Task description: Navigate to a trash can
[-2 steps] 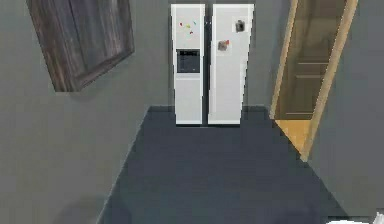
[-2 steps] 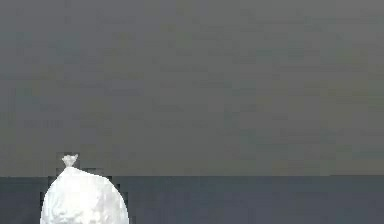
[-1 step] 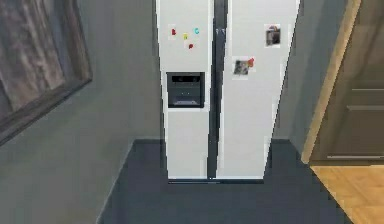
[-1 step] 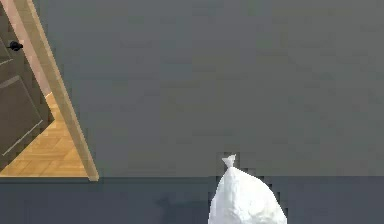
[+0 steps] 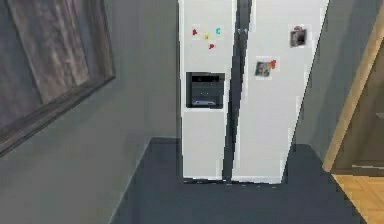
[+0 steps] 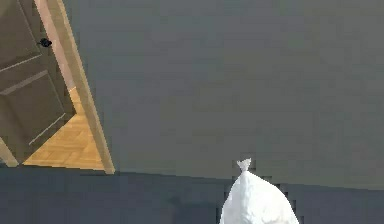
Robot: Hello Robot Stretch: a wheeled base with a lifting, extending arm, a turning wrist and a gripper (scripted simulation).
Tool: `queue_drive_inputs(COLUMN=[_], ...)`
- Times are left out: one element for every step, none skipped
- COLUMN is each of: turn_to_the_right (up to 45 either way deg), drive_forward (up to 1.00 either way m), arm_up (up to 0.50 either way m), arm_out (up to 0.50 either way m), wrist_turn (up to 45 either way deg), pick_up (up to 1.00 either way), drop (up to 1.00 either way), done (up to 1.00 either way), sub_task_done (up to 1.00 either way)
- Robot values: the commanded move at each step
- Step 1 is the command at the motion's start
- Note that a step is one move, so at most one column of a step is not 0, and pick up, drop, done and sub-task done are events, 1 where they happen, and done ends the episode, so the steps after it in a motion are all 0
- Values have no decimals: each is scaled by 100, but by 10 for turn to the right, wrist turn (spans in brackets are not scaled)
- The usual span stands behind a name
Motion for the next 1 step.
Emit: queue_drive_inputs(turn_to_the_right=[0], drive_forward=[5], arm_up=[0], arm_out=[0], wrist_turn=[0], pick_up=[0], drop=[0], done=[0], sub_task_done=[0])
